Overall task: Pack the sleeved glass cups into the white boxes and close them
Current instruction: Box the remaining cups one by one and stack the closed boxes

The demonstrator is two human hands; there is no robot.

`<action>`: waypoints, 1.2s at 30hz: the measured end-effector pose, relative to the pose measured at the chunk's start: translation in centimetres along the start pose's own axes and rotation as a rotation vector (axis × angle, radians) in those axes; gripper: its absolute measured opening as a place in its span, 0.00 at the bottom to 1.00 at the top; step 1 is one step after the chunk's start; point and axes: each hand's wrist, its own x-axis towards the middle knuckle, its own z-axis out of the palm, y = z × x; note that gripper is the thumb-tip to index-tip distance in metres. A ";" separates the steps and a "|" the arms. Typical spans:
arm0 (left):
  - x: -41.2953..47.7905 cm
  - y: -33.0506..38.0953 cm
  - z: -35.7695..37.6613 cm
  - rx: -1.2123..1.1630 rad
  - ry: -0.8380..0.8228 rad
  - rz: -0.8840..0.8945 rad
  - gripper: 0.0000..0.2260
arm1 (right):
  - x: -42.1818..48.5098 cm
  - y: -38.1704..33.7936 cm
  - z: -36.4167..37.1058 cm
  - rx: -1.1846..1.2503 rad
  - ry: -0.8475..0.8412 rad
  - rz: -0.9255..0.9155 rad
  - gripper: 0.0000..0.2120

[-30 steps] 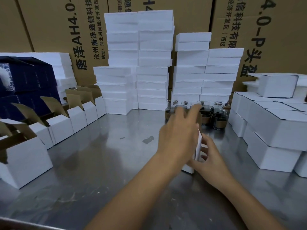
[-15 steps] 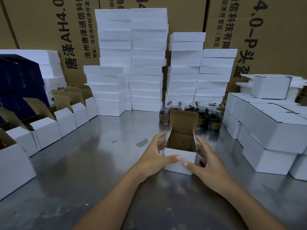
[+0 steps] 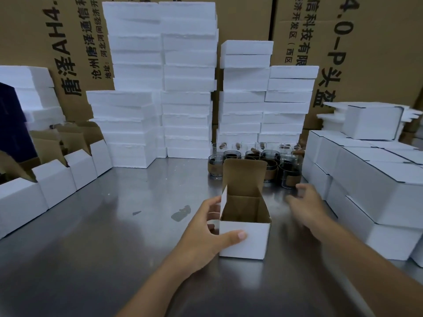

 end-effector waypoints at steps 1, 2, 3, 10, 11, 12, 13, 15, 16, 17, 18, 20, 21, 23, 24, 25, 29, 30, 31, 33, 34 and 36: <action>0.1 0.0 0.0 0.016 0.007 -0.004 0.43 | 0.9 0.1 -0.1 -0.048 0.025 0.003 0.24; 0.2 -0.1 0.0 0.024 0.014 -0.007 0.44 | 1.6 0.1 -0.2 -0.090 0.051 -0.004 0.25; 0.3 -0.1 0.1 0.023 0.018 -0.012 0.44 | 2.3 0.3 -0.3 -0.119 0.072 -0.014 0.26; 0.8 -0.6 0.2 0.027 0.024 0.008 0.42 | 4.6 1.0 0.0 -0.255 0.032 -0.141 0.32; 0.8 -0.6 0.2 0.022 0.023 0.010 0.42 | 4.9 1.0 0.0 -0.281 0.023 -0.154 0.33; 0.9 -0.6 0.2 0.019 0.023 0.010 0.41 | 5.2 1.0 0.1 -0.305 0.018 -0.161 0.33; 0.9 -0.6 0.2 0.020 0.022 0.006 0.41 | 5.4 0.9 0.2 -0.325 0.014 -0.159 0.32; 0.8 -0.5 0.2 0.026 0.018 0.001 0.42 | 5.7 0.6 0.3 -0.347 0.018 -0.142 0.29; 0.8 -0.5 0.2 0.025 0.016 0.001 0.43 | 5.8 0.5 0.3 -0.348 0.026 -0.141 0.27; 0.8 -0.4 0.2 0.020 0.014 0.005 0.43 | 5.8 0.3 0.3 -0.346 0.034 -0.152 0.24; 0.8 -0.4 0.2 0.012 0.013 0.012 0.42 | 5.8 0.3 0.3 -0.344 0.038 -0.173 0.21; 0.7 -0.4 0.2 -0.001 0.010 0.024 0.41 | 5.7 0.2 0.4 -0.344 0.041 -0.226 0.14; 0.7 -0.4 0.1 -0.003 0.009 0.027 0.40 | 5.6 0.2 0.5 -0.346 0.040 -0.246 0.11; 0.6 -0.4 0.1 -0.002 0.011 0.032 0.40 | 5.2 0.3 0.7 -0.346 0.036 -0.275 0.10; 0.6 -0.3 0.1 -0.003 0.011 0.035 0.40 | 5.0 0.3 0.8 -0.336 0.033 -0.280 0.10; 0.6 -0.3 0.1 -0.003 0.010 0.037 0.40 | 4.7 0.4 0.8 -0.321 0.033 -0.278 0.10; 0.6 -0.3 0.0 0.012 -0.001 0.037 0.43 | 3.3 0.3 0.8 -0.265 0.059 -0.253 0.12; 0.7 -0.3 0.0 0.015 -0.003 0.039 0.43 | 2.9 0.2 0.9 -0.237 0.069 -0.254 0.13; 0.6 -0.4 0.0 0.013 -0.004 0.039 0.43 | 2.5 0.0 0.9 -0.196 0.079 -0.259 0.15; 0.6 -0.3 0.1 0.007 -0.004 0.039 0.42 | 1.5 -0.7 0.7 -0.075 0.097 -0.267 0.19; 0.5 -0.3 0.1 0.006 -0.001 0.040 0.42 | 1.0 -1.3 0.4 -0.004 0.102 -0.270 0.21; 0.5 -0.3 0.2 0.016 0.009 0.039 0.42 | -0.2 -2.7 -0.3 0.114 0.112 -0.302 0.25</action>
